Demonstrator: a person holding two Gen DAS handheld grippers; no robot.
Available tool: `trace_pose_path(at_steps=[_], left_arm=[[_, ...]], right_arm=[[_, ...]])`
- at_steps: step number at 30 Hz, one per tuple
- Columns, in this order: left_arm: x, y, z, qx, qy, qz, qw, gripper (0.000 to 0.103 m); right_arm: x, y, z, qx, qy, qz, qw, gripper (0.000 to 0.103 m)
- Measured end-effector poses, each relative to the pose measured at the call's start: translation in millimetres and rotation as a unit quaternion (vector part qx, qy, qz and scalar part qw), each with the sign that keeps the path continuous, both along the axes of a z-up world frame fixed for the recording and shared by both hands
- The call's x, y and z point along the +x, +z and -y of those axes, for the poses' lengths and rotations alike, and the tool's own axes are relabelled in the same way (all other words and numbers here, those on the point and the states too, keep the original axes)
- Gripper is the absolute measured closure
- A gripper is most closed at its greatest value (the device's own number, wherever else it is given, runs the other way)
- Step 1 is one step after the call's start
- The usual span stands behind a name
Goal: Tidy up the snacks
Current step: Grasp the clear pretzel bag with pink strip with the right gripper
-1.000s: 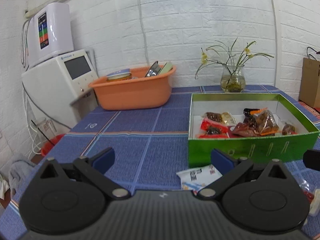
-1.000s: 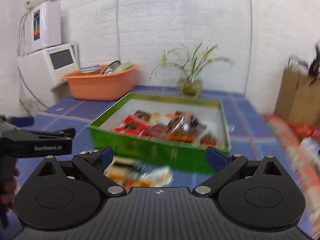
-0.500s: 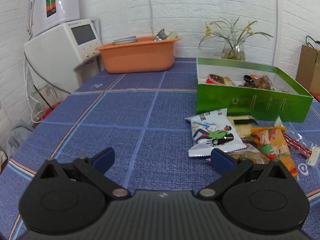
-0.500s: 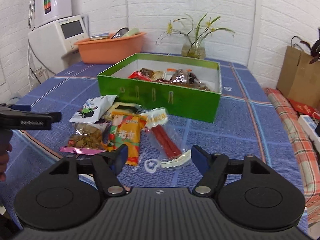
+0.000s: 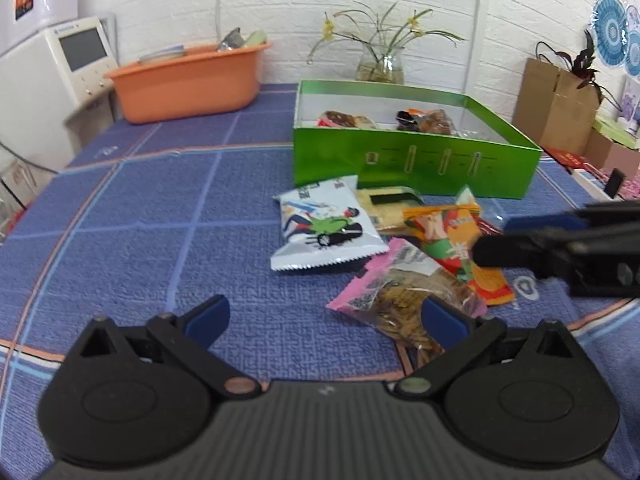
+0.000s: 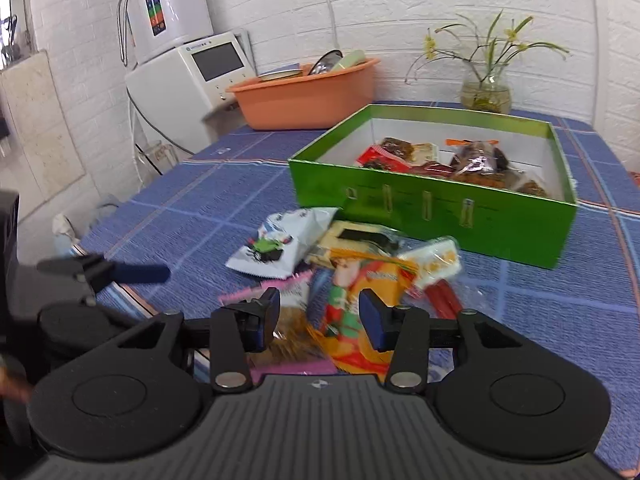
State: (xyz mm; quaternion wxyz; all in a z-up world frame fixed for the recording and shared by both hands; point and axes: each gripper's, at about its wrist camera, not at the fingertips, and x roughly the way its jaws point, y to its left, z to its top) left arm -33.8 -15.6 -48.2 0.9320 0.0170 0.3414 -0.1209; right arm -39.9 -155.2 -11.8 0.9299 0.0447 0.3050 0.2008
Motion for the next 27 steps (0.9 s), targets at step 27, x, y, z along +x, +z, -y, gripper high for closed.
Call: trace_pose_path(at_steps=[27], left_arm=[[11,-13,26,-0.059,-0.071,0.021,0.9955,0.024]], right_arm=[[49,-4,-52,-0.071,0.083,-0.097,0.989,0.033]])
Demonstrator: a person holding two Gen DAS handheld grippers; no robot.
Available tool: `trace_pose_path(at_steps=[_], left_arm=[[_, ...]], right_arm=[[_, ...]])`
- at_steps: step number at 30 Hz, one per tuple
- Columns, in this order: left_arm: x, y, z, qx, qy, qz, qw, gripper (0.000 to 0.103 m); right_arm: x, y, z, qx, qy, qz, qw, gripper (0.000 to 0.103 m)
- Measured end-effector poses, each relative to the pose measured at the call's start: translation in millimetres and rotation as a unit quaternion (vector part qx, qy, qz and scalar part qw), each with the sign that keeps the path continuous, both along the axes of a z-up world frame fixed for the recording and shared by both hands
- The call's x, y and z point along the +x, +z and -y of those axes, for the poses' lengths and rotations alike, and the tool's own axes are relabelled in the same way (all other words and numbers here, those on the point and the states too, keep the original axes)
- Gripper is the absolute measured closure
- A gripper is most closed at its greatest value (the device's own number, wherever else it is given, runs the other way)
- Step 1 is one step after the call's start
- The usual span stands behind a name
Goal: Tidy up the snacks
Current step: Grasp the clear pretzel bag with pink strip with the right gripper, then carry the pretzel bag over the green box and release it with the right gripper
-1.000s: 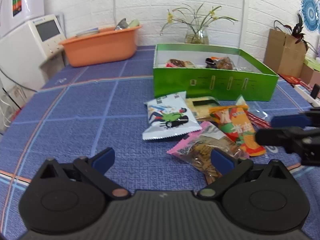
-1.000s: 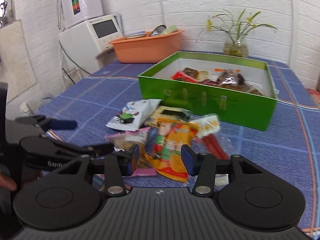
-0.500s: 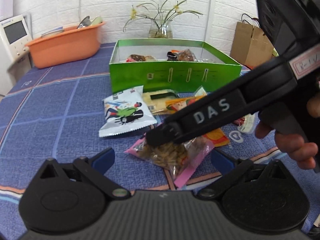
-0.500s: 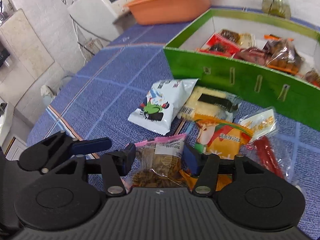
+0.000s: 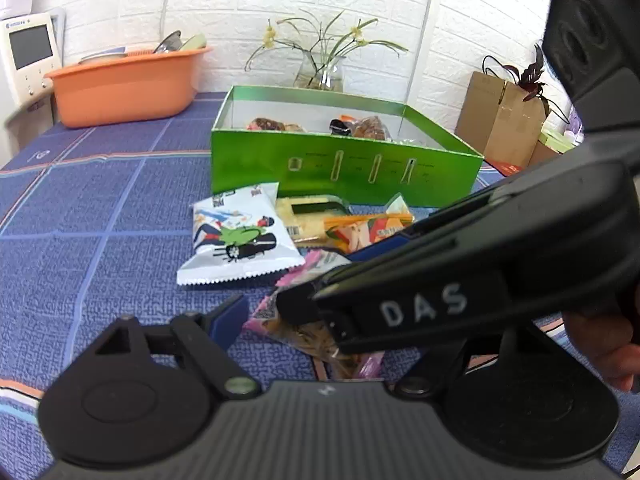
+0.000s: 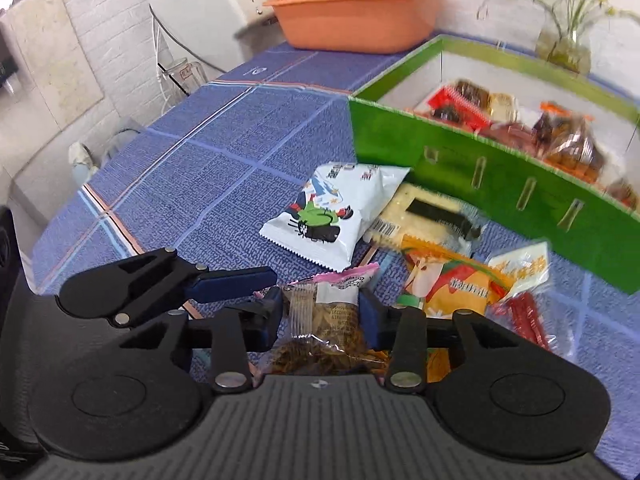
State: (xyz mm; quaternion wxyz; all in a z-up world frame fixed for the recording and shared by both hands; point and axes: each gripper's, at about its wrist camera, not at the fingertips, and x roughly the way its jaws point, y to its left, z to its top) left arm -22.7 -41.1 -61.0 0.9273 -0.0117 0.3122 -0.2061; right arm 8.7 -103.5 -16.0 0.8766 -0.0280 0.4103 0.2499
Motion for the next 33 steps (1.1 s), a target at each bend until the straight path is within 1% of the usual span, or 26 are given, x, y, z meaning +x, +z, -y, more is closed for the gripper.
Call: trace_pose_path(at_steps=[2,8,10,14,17,19,22,23,26,27,30,33], left_arm=[[-1,4,-1,0.003,-0.001,0.01,0.9999,0.024],[-11,26,0,0.022,-0.005,0.054,0.9983,0.024],[-16,33,0,0.025,-0.006,0.064,0.9976,0.024],[-27,43,-1,0.041,-0.012,0.086,0.9954,0.024],[-27,48,-1,0.045,-0.01,0.1,0.9939,0.024],[-22,53,1,0.045,-0.012,0.112,0.9927,0.024],[-12,64,10,0.05,-0.017,0.144,0.9882,0.024],[-8,68,14,0.049,-0.019,0.152,0.987,0.024],[3,78,27,0.053,-0.029,0.179,0.982,0.025],[6,81,33,0.054,-0.033,0.186,0.9806,0.025],[18,84,46,0.05,-0.045,0.191,0.9794,0.026],[36,86,56,0.042,-0.055,0.183,0.9807,0.027]], right_arm=[[-3,4,-2,-0.006,0.0,0.017,1.0,0.034],[-13,24,-2,0.004,-0.004,0.066,0.998,0.034],[-16,30,0,0.015,-0.006,0.072,0.997,0.034],[-23,38,4,0.044,-0.016,0.069,0.996,0.034],[-29,43,2,0.045,-0.019,0.094,0.994,0.034],[-30,47,1,0.041,-0.024,0.118,0.992,0.034],[-29,54,6,0.042,-0.038,0.164,0.985,0.034],[-28,58,11,0.045,-0.045,0.18,0.982,0.034],[-21,65,28,0.067,-0.071,0.205,0.974,0.035],[-19,66,34,0.074,-0.079,0.212,0.971,0.035],[-11,68,51,0.088,-0.102,0.211,0.968,0.035],[3,70,62,0.085,-0.117,0.208,0.967,0.036]])
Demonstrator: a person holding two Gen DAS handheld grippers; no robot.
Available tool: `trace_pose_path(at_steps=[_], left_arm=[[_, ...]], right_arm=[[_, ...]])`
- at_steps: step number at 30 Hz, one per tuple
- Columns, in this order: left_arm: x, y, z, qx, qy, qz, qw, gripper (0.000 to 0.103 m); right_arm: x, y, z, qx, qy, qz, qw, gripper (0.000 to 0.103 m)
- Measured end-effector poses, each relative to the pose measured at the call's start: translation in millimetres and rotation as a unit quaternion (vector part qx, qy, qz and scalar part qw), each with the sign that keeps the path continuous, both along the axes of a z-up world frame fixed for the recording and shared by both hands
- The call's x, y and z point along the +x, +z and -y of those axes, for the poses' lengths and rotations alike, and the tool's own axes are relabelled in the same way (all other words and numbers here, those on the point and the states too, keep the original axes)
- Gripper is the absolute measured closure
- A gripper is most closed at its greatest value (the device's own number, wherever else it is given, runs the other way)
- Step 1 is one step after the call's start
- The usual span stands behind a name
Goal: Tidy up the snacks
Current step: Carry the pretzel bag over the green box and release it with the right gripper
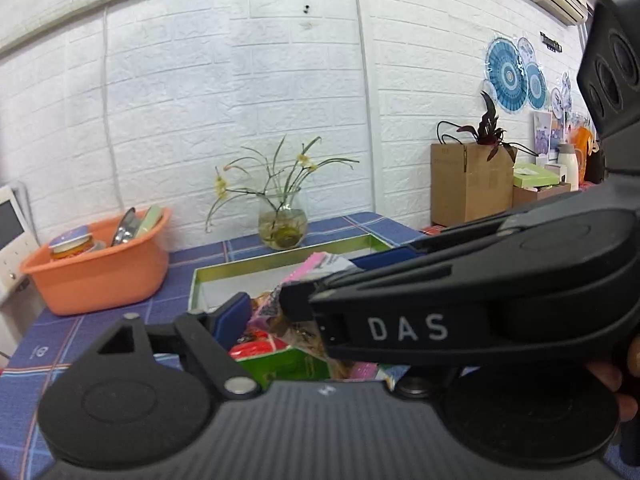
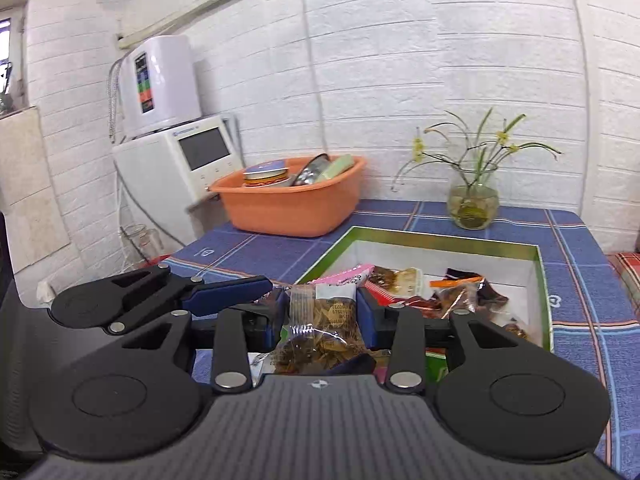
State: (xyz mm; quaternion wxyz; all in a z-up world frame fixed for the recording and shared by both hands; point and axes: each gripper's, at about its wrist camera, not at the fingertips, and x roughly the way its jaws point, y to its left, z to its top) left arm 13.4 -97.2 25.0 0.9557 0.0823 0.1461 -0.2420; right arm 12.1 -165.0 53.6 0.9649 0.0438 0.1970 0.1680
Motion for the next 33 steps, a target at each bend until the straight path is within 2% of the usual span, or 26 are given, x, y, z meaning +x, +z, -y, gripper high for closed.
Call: trace_pose_path(at_steps=[10,19,22,26,27,29,30,33], left_arm=[[79,2,17,0.005,-0.016,-0.043,0.9989,0.027],[123,-16,25,0.009,-0.024,-0.07,0.9972,0.027],[135,-27,29,0.01,-0.029,-0.086,0.9958,0.027],[146,-36,32,0.016,-0.035,-0.089,0.9953,0.026],[149,-38,32,0.021,-0.036,-0.089,0.9951,0.025],[156,-39,30,0.027,-0.023,-0.096,0.9948,0.018],[158,-38,25,0.022,-0.018,-0.1,0.9946,0.016],[158,-31,6,0.005,-0.001,-0.091,0.9958,0.012]], right_arm=[[73,0,24,0.022,-0.025,-0.048,0.998,0.037],[105,-20,31,0.013,-0.034,-0.053,0.998,0.037],[115,-31,36,0.021,-0.04,-0.068,0.997,0.037],[122,-42,43,0.032,-0.032,-0.069,0.997,0.035],[124,-44,45,0.035,-0.025,-0.07,0.997,0.032],[124,-45,49,0.039,-0.028,-0.057,0.997,0.003],[121,-44,51,0.038,-0.041,-0.042,0.998,0.0],[106,-36,57,0.042,-0.059,0.012,0.997,0.0]])
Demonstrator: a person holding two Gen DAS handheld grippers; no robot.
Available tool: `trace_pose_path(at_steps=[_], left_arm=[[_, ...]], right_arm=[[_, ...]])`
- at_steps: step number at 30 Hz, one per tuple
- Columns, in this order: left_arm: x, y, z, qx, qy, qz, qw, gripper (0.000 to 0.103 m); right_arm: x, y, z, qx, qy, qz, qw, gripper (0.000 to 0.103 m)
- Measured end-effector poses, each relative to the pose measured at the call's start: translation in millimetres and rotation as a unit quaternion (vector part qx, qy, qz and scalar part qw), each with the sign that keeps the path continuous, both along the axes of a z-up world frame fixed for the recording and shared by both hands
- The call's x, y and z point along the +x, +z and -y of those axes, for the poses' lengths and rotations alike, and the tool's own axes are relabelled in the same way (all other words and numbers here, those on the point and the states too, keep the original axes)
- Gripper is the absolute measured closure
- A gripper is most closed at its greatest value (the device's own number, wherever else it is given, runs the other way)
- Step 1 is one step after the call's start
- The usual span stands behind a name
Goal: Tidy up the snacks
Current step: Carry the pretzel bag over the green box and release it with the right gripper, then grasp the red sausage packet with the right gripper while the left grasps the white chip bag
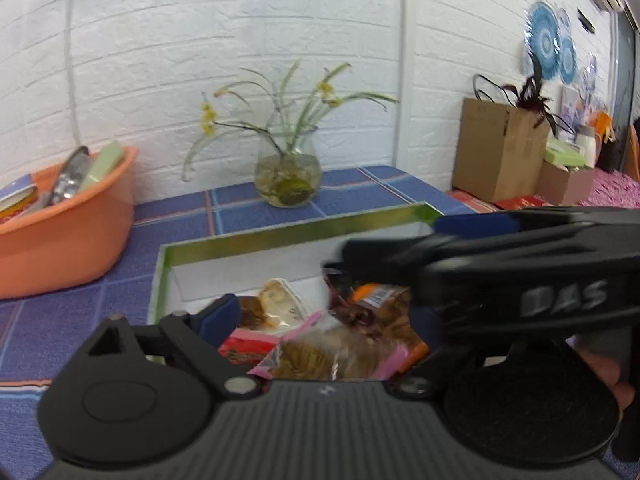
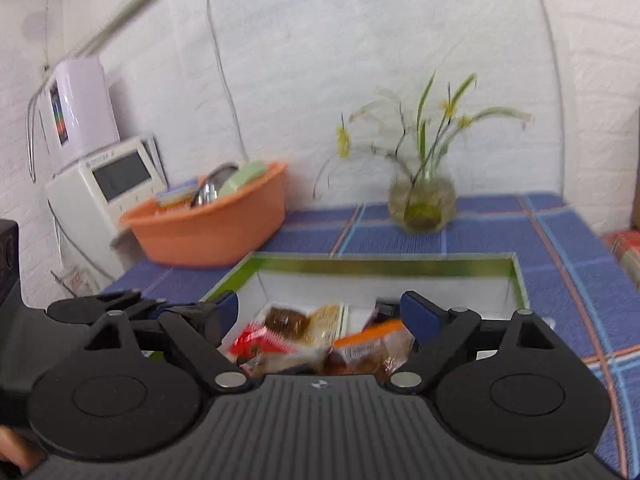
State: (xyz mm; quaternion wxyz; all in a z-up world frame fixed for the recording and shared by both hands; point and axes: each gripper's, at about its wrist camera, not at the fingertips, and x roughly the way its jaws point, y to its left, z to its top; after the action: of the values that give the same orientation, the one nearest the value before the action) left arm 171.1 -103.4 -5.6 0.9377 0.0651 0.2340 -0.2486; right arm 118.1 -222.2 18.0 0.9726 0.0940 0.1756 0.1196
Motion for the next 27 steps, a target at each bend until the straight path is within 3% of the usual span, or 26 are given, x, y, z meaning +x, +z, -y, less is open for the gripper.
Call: trace_pose_path(at_steps=[4,6,9,15,18,24,27], left_arm=[[-16,17,-33,0.01,0.035,0.027,0.999,0.011],[-32,24,-55,0.01,0.058,0.04,0.9974,0.002],[-60,26,-80,0.02,0.078,0.053,0.9953,0.003],[-108,1,-108,0.02,0.105,0.019,0.994,0.003],[-117,-21,-102,0.032,0.113,-0.007,0.993,0.003],[-116,-52,-70,0.09,0.098,-0.031,0.9906,0.003],[-112,-61,-62,0.102,0.093,-0.04,0.9896,0.003]], right_arm=[[-25,14,12,0.02,0.005,0.029,0.999,0.0],[-40,17,20,0.042,0.017,0.039,0.998,0.0],[-63,17,29,0.066,0.034,0.032,0.997,0.0],[-106,-2,46,0.076,0.049,-0.004,0.996,0.0],[-121,-18,45,0.049,0.058,-0.03,0.997,0.0],[-133,-50,24,-0.102,0.056,-0.086,0.99,0.0],[-131,-60,23,-0.109,0.082,-0.106,0.985,0.0]])
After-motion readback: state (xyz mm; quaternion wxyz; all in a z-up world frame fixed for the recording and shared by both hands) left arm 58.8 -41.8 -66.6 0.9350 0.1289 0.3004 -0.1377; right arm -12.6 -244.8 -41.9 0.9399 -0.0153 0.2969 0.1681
